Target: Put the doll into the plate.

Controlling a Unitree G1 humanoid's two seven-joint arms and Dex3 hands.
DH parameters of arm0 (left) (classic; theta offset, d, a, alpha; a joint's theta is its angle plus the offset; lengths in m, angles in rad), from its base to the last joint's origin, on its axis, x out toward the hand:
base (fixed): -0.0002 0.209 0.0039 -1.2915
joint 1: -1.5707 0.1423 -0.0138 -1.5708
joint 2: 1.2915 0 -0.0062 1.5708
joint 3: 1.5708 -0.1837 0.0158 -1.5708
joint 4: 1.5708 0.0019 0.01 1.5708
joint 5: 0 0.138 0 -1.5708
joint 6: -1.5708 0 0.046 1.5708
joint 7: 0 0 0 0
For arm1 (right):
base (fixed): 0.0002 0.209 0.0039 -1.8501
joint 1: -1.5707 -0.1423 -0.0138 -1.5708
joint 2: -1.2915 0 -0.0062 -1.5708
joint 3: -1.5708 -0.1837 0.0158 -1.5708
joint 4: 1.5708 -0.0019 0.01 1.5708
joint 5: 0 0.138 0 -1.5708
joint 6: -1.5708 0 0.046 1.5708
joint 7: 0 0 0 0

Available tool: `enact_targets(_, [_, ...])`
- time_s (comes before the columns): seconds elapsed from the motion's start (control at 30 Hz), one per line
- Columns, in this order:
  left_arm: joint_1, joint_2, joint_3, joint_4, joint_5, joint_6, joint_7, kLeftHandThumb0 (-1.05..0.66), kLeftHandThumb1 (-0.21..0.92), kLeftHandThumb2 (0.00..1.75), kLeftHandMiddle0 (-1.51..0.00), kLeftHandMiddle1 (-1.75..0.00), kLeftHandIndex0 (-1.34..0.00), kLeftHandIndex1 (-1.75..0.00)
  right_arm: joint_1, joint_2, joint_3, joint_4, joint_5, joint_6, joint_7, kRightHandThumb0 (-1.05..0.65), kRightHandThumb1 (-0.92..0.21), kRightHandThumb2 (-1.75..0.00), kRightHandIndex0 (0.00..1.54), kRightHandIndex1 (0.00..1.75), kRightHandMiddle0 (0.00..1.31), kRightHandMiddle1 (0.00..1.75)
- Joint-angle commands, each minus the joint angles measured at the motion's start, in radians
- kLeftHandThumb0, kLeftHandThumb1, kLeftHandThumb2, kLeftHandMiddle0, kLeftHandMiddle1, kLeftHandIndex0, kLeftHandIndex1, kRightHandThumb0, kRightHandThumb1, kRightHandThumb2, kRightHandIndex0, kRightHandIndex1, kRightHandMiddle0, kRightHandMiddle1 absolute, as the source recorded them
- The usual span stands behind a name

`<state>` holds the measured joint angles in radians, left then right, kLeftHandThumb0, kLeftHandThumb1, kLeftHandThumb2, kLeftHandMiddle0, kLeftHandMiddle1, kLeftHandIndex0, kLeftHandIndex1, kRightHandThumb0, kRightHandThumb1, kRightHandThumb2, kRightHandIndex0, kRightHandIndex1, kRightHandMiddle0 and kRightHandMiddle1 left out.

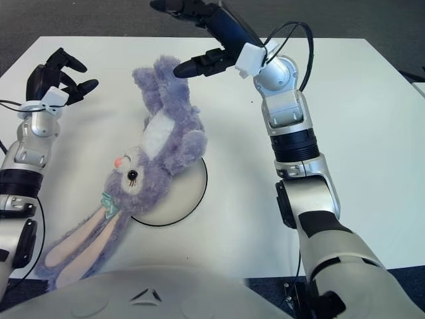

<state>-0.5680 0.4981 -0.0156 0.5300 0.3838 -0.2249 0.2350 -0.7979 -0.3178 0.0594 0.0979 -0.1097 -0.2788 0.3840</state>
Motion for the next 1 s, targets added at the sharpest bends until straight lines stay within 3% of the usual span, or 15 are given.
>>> enact_targets(0.0, [-0.048,-0.015,-0.013,0.057,-0.011,-0.052,-0.014,-0.37,0.92,0.21,-0.65,-1.52,-0.53,-1.4,0.03,-0.002,-0.027,-0.023,0.01,-0.001,-0.03,-0.31,-0.92,-0.05,0.54,0.02,0.53,0.07])
enact_targets(0.23, [-0.08,-0.038,-0.012,0.119,-0.041,-0.122,-0.034,-0.37,0.92,0.21,-0.64,-1.53,-0.53,-1.4,0.072,0.003,-0.055,-0.061,0.012,0.054,-0.076,-0.37,-0.92,-0.03,0.55,0.01,0.56,0.07])
enact_targets(0.37, [-0.094,-0.082,0.011,0.145,-0.118,-0.158,-0.084,-0.37,0.92,0.21,-0.64,-1.57,-0.53,-1.4,0.116,0.015,-0.092,-0.137,0.005,0.199,-0.135,-0.38,-0.91,-0.02,0.56,0.01,0.57,0.08])
enact_targets(0.5, [-0.097,-0.093,0.016,0.157,-0.146,-0.174,-0.102,-0.37,0.92,0.21,-0.63,-1.63,-0.53,-1.4,0.131,0.013,-0.097,-0.179,0.005,0.262,-0.147,-0.39,-0.91,-0.02,0.57,0.01,0.58,0.08])
enact_targets(0.57, [-0.105,-0.122,0.023,0.18,-0.175,-0.197,-0.108,-0.37,0.92,0.21,-0.64,-1.68,-0.53,-1.4,0.147,0.003,-0.107,-0.17,-0.017,0.256,-0.174,-0.39,-0.91,-0.02,0.62,0.03,0.6,0.09])
enact_targets(0.63, [-0.117,-0.154,0.031,0.207,-0.202,-0.219,-0.108,-0.37,0.92,0.21,-0.65,-1.71,-0.53,-1.4,0.156,-0.011,-0.113,-0.08,-0.077,0.14,-0.254,-0.39,-0.92,-0.03,0.7,0.05,0.64,0.13])
enact_targets(0.77, [-0.131,-0.184,0.04,0.235,-0.232,-0.243,-0.114,-0.37,0.92,0.2,-0.66,-1.74,-0.54,-1.39,0.164,-0.013,-0.118,0.027,-0.121,0.007,-0.343,-0.38,-0.92,-0.1,0.88,0.07,0.58,0.51])
enact_targets(0.83, [-0.135,-0.209,0.052,0.241,-0.265,-0.252,-0.129,-0.37,0.92,0.21,-0.67,-1.74,-0.53,-1.4,0.18,0.008,-0.134,0.056,-0.097,-0.013,-0.368,-0.37,-0.92,-0.18,0.93,0.09,0.53,0.97])
enact_targets(0.9, [-0.137,-0.225,0.062,0.244,-0.291,-0.26,-0.144,-0.37,0.92,0.22,-0.67,-1.74,-0.52,-1.41,0.189,0.029,-0.146,0.066,-0.062,-0.015,-0.378,-0.19,-0.92,-0.18,0.81,0.59,0.46,1.2])
enact_targets(0.97, [-0.137,-0.237,0.071,0.246,-0.313,-0.266,-0.156,-0.36,0.92,0.22,-0.67,-1.74,-0.52,-1.42,0.194,0.044,-0.156,0.084,-0.036,-0.04,-0.387,-0.08,-0.92,-0.18,0.72,0.9,0.44,1.35])
